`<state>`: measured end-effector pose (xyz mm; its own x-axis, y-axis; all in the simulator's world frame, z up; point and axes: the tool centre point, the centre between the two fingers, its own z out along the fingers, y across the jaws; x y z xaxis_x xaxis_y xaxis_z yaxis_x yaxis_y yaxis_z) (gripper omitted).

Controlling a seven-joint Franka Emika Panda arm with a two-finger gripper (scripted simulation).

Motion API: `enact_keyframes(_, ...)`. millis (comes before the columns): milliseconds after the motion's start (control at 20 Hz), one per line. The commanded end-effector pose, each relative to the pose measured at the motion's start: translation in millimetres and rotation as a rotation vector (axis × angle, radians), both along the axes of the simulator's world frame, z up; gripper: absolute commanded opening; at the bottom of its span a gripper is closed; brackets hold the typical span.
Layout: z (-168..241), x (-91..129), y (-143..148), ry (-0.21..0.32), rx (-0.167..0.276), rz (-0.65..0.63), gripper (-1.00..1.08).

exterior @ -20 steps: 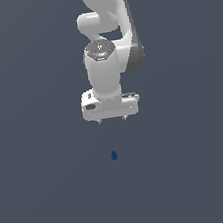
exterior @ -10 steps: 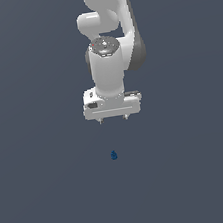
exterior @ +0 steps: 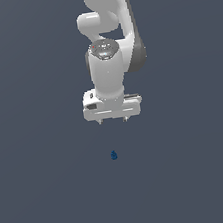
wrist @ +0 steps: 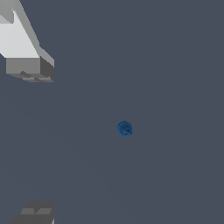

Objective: Pick up the object and move it to a goal position.

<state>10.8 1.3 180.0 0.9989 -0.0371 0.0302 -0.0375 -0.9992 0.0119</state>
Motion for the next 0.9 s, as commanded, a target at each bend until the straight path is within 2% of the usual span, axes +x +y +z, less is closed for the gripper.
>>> enact_keyframes(0, -2, 3, -1, 0.001, 0.002, -0.032, 1.0)
enact_keyframes(350, -13, 14, -4, 0.005, 0.012, -0.175, 1.0)
enact_keyframes(850, -35, 37, -10, 0.013, 0.025, -0.464, 1.0)
